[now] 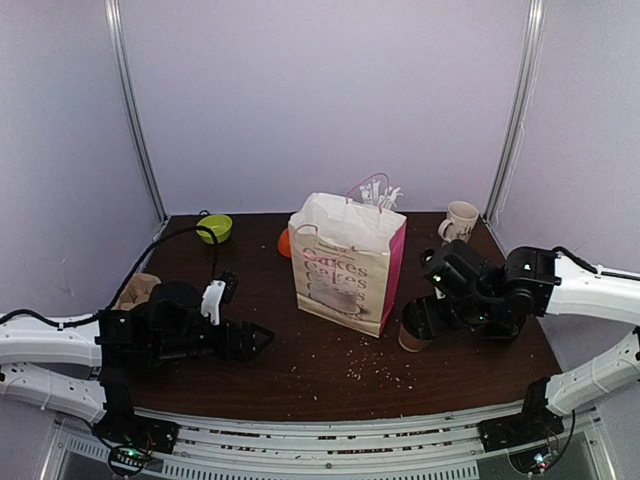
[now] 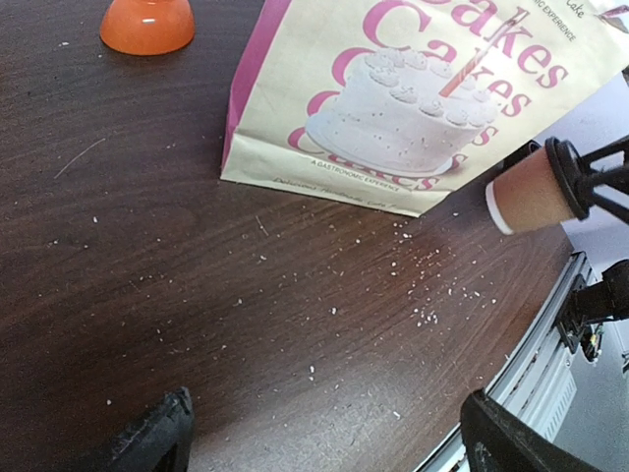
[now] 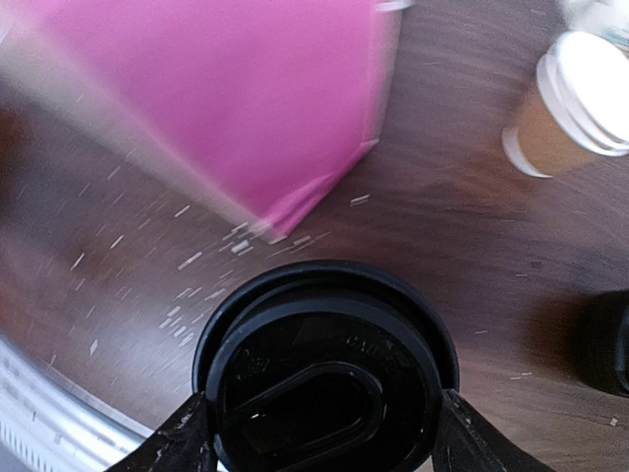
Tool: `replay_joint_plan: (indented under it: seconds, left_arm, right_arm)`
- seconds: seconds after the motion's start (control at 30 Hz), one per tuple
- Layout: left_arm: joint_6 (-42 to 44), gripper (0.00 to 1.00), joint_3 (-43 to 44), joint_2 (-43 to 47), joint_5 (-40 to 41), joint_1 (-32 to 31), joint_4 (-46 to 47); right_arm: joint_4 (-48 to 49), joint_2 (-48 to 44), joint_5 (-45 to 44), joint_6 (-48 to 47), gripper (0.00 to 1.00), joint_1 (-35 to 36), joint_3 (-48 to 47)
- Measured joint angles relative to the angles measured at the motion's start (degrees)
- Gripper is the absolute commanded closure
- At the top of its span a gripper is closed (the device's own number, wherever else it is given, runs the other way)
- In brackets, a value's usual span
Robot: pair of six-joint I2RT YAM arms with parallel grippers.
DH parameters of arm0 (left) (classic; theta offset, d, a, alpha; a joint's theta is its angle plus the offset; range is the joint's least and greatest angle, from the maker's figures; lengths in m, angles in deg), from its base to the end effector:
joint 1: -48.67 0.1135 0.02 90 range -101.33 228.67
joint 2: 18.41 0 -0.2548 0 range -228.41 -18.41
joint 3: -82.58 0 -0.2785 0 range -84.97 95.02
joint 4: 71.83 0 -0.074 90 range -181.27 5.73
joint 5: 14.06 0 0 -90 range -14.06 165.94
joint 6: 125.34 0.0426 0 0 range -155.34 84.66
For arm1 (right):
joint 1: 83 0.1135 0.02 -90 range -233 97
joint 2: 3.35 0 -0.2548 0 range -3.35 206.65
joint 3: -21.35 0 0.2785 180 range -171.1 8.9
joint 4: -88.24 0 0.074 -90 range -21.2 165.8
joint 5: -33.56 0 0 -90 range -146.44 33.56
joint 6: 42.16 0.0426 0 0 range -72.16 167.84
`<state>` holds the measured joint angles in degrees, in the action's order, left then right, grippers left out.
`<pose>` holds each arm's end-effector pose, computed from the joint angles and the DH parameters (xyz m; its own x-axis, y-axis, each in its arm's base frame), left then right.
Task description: Pack the takeout coffee
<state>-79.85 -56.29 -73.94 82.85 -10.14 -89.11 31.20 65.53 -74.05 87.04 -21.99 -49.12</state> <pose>0.1310 -0.2065 0.1932 -0.7521 -0.1014 -0.6512 0.3771 0.7440 -0.5515 0.1429 0.2313 0.2645 -0.7837 -0.1715 -0.5970 -0.3293 0.9296 0.1653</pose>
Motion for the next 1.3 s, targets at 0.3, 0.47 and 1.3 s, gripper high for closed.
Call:
replay_joint_plan:
  seconds: [0.3, 0.47, 1.3]
  left_arm:
    - [0.1, 0.02, 0.0, -2.6, -1.2, 0.0, 1.9]
    - [0.1, 0.02, -0.4, -3.1, -1.7, 0.0, 2.8]
    - [2.8, 0.02, 3.1, -6.8, -0.9, 0.0, 1.2]
  right_arm:
    - [0.3, -2.4, -1.6, -5.4, 0.34, -21.1, 4.0]
    - [0.7, -1.1, -0.6, -8.7, 0.34, -28.3, 5.6]
    - [5.3, -1.3, 12.7, -13.0, 0.00, -37.6, 5.9]
